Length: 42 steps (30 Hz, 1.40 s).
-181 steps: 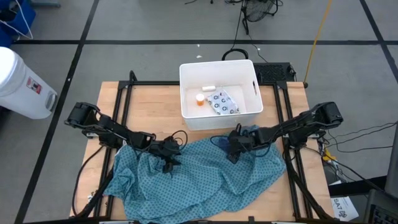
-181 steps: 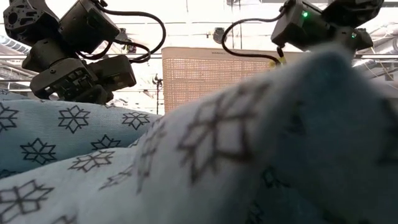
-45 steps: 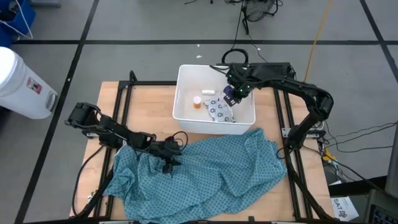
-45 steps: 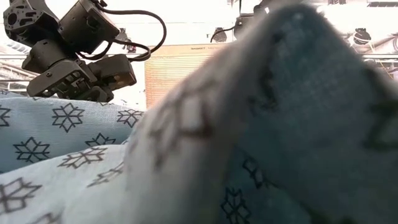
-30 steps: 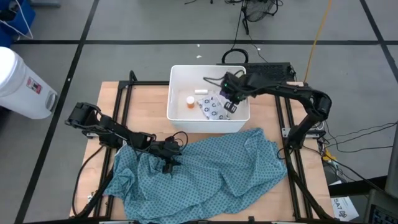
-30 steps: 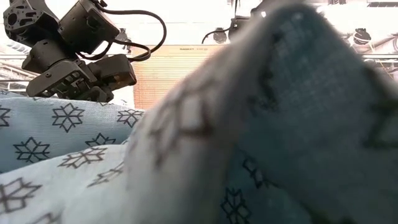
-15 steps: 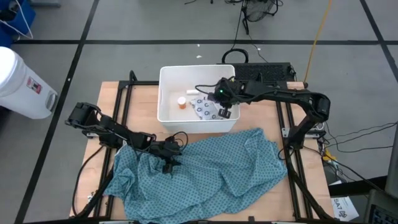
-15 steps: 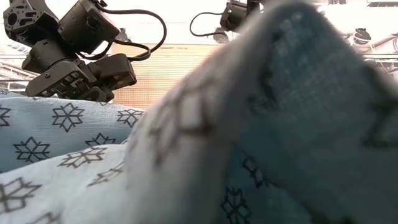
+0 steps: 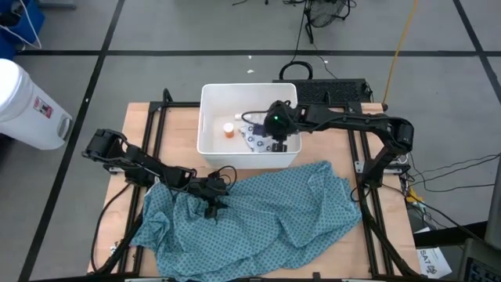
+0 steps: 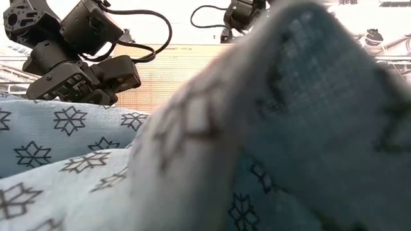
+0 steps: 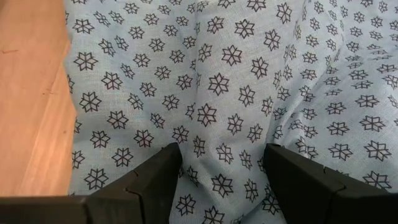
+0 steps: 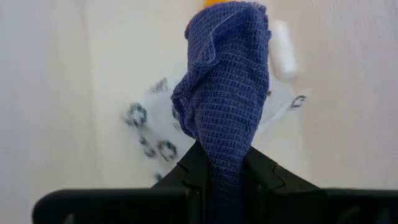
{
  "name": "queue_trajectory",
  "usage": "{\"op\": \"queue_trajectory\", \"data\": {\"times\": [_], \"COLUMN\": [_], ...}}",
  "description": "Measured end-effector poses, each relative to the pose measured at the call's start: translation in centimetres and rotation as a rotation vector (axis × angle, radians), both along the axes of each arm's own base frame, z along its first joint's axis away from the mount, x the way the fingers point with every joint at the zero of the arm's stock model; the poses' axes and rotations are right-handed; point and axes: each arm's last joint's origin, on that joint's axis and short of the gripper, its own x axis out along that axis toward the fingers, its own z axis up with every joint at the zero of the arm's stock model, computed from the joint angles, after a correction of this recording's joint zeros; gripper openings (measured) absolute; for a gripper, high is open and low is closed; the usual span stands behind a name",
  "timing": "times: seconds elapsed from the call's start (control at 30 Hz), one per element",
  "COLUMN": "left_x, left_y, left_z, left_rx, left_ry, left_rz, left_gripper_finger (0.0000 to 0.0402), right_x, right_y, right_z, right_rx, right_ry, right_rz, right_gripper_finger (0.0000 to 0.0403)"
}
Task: Pick & place medical supplies in basket/bin
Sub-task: Put the blue bandage into the white bin, then return to Home Position
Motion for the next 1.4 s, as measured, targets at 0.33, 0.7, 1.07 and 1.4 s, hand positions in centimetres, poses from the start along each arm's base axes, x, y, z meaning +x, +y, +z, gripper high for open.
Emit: {"op": "queue_trajectory", "data": {"times": [0.33, 0.7, 1.07, 1.4], "left_x": [0.0, 0.0, 0.0, 0.1], "left_y": [0.0, 0.0, 0.0, 0.1], "left_z": [0.0, 0.0, 0.0, 0.0], "left_rx": [0.001, 0.001, 0.000, 0.038], "left_ry": [-0.001, -0.001, 0.000, -0.016], "left_rz": [-0.001, -0.001, 0.000, 0.024], "left_gripper_finger": [0.0243, 0.0243, 0.0243, 0.0243], "right_x": [-2.6, -2.2, -1.9, -2.2], "right_y": [-3.7, -4.5, -4.7, -3.5], "right_z": [-2.0, -2.5, -2.6, 0.0], "right_rx": [0.371, 0.329, 0.245, 0.278], "right_ry": [0.079, 0.064, 0.052, -0.079], "right_rz": [-0.363, -0.406, -0.453, -0.479], "right_gripper_finger": [0.0043, 0.0124, 0.0253, 0.0241]}}
